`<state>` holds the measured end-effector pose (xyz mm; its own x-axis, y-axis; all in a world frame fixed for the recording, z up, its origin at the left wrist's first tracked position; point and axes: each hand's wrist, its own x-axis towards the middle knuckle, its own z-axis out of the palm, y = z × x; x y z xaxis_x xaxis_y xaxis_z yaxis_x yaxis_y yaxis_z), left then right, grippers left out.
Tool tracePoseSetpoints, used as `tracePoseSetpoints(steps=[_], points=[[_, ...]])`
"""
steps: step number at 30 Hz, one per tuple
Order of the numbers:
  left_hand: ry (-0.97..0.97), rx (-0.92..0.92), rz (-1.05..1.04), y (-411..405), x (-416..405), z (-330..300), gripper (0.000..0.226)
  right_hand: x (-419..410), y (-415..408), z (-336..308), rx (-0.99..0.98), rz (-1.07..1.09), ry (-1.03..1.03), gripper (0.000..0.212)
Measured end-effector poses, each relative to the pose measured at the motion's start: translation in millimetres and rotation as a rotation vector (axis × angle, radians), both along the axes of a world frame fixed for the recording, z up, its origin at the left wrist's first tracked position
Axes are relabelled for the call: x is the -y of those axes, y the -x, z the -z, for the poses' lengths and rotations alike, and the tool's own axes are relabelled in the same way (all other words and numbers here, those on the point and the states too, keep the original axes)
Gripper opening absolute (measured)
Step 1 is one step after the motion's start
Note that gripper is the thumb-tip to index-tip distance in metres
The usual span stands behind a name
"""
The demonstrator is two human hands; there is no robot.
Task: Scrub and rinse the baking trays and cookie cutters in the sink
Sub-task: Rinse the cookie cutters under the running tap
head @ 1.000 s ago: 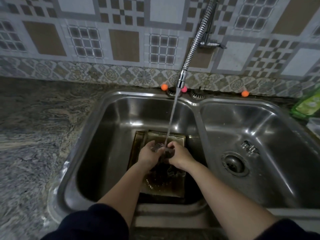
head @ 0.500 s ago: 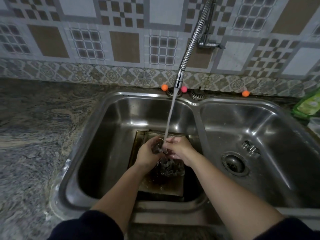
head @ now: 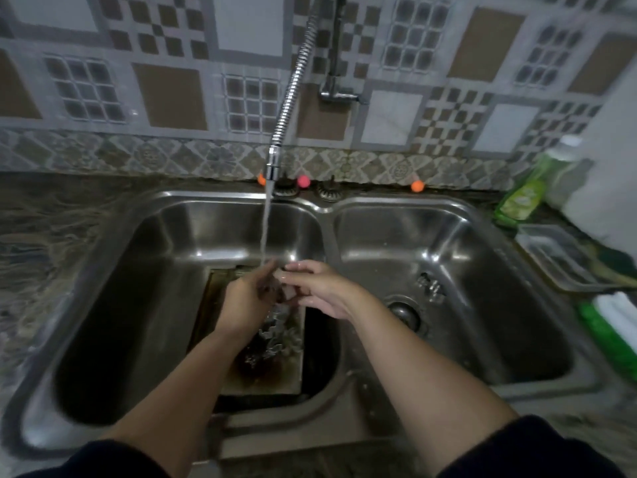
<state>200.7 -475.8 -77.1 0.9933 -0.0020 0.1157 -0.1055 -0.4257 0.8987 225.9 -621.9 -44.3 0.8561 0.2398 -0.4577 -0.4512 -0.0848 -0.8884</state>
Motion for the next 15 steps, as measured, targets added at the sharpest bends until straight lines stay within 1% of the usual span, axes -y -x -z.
tracePoseSetpoints(steps=[2,3,5,7,9,10,13,15], points=[[-0.112,0.040,0.012,-3.1,17.8,-9.7,0.049,23.4,-4.0,-6.4,0.068,0.009,0.051,0.052],[-0.164,0.048,0.029,-4.7,28.8,-13.7,0.047,37.5,-6.9,-7.9,0.120,0.035,0.116,0.058],[-0.315,0.027,0.086,-9.7,52.6,-14.4,0.047,71.2,-12.4,-8.1,0.233,0.088,0.287,0.060],[-0.472,-0.065,0.170,-14.0,77.2,-9.3,0.054,112.0,-18.8,0.2,0.284,0.137,0.436,0.061],[-0.584,-0.189,0.214,-15.5,100.7,-2.7,0.067,156.3,-25.0,16.4,0.274,0.181,0.564,0.059],[-0.624,-0.231,0.201,-15.5,110.6,0.5,0.071,178.0,-27.2,27.0,0.264,0.184,0.644,0.057],[-0.734,-0.246,0.101,-15.4,127.3,5.4,0.076,235.5,-27.7,61.0,0.177,0.107,0.965,0.060],[-0.810,-0.241,0.074,-16.4,129.7,6.6,0.074,268.2,-25.8,85.3,0.110,0.130,1.080,0.061]])
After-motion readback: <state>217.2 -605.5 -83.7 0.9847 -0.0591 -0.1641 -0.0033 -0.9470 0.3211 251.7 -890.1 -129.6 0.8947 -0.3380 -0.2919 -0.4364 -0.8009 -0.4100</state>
